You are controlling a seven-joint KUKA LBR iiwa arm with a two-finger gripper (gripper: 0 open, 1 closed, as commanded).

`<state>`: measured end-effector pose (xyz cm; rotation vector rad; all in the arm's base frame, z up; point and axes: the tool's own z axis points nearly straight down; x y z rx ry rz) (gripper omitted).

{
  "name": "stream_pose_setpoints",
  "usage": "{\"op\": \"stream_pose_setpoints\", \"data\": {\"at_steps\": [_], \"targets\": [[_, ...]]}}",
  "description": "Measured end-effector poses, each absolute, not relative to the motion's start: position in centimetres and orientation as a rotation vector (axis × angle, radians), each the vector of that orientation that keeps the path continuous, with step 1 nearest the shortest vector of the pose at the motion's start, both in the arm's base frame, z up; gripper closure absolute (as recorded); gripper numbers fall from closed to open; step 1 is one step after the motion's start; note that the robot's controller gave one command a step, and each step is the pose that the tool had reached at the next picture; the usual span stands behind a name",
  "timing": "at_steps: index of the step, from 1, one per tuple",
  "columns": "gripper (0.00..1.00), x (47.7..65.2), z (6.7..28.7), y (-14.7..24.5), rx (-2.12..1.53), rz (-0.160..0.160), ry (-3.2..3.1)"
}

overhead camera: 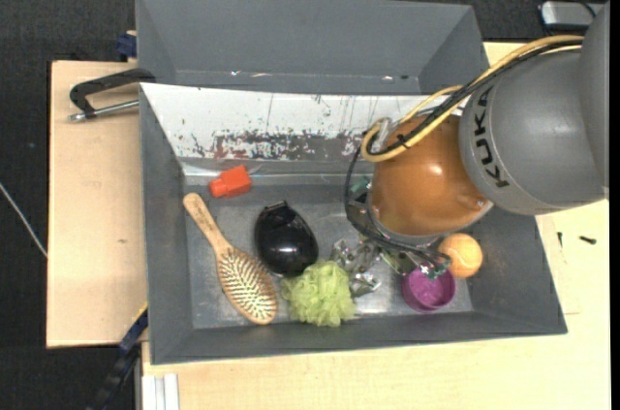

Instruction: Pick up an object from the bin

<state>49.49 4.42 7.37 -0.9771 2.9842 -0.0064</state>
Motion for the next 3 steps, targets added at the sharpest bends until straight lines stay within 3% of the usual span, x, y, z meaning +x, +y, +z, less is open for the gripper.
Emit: {"op": "stream_pose_setpoints", "data": {"at_steps": [1,3], "targets": [[1.00,49.4,7.7,4.4,-0.978,-0.004,2.985],[1.00,49.2,12.1,4.6,-0.979,0.003,2.986]]}}
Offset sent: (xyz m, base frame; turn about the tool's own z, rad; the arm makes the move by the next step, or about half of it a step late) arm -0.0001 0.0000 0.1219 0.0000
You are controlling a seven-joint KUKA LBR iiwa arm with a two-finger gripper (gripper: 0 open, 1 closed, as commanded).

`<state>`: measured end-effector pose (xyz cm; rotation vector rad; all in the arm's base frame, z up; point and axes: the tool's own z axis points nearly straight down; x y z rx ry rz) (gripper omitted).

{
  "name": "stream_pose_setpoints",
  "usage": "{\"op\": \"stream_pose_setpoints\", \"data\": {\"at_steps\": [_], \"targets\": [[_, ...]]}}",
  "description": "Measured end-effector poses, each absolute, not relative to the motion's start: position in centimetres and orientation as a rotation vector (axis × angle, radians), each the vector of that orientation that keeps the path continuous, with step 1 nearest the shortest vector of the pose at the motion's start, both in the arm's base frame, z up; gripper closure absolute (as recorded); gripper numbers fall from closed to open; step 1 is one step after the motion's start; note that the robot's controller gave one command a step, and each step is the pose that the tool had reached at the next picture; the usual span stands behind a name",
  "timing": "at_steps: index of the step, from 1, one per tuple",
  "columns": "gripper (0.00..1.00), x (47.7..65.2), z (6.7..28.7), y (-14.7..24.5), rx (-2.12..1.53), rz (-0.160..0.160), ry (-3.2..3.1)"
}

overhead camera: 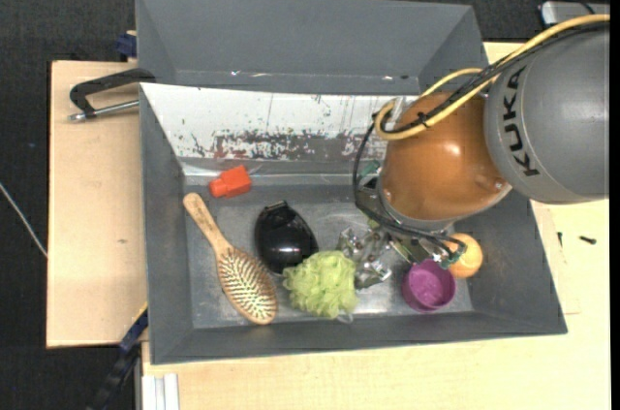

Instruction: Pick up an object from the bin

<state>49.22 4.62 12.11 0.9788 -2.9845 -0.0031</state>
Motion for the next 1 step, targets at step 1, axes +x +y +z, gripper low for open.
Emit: {"op": "stream_pose_setpoints", "data": {"at_steps": [1], "targets": [[1.00,49.33,13.83,4.64,0.980,-0.001,-2.990]]}}
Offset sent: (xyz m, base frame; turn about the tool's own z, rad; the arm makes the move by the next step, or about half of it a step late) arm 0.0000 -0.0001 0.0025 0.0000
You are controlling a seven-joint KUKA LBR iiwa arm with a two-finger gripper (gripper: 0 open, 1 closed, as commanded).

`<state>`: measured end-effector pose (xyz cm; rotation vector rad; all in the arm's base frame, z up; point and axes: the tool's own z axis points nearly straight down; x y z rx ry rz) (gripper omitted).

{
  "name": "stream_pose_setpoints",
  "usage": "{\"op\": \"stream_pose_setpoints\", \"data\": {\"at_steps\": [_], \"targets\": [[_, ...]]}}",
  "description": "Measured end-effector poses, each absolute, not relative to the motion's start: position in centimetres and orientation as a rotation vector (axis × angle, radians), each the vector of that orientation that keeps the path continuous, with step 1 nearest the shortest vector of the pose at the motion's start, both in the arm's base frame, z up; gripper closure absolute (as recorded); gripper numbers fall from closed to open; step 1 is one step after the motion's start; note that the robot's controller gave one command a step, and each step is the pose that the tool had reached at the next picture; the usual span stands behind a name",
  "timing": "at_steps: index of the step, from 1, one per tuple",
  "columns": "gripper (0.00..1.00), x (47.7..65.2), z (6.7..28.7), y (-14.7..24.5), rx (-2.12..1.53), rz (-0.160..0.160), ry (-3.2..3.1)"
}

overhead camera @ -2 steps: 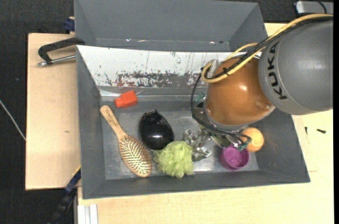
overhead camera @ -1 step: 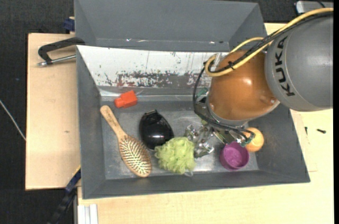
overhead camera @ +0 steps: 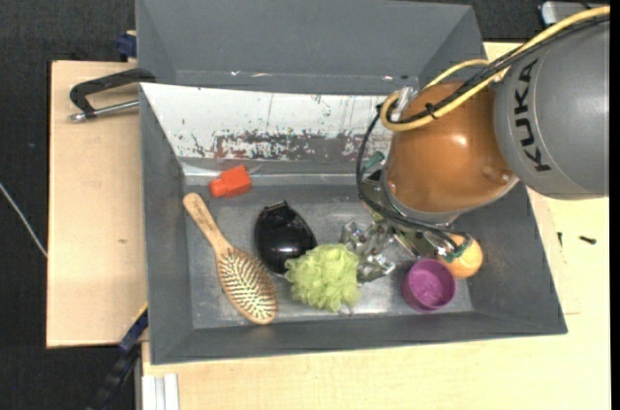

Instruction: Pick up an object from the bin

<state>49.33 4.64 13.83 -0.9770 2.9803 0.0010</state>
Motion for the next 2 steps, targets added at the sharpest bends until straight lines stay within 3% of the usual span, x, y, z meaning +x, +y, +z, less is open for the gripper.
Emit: {"op": "stream_pose_setpoints", "data": {"at_steps": [2], "targets": [[1.00,49.44,15.13,4.68,-0.976,0.000,2.977]]}}
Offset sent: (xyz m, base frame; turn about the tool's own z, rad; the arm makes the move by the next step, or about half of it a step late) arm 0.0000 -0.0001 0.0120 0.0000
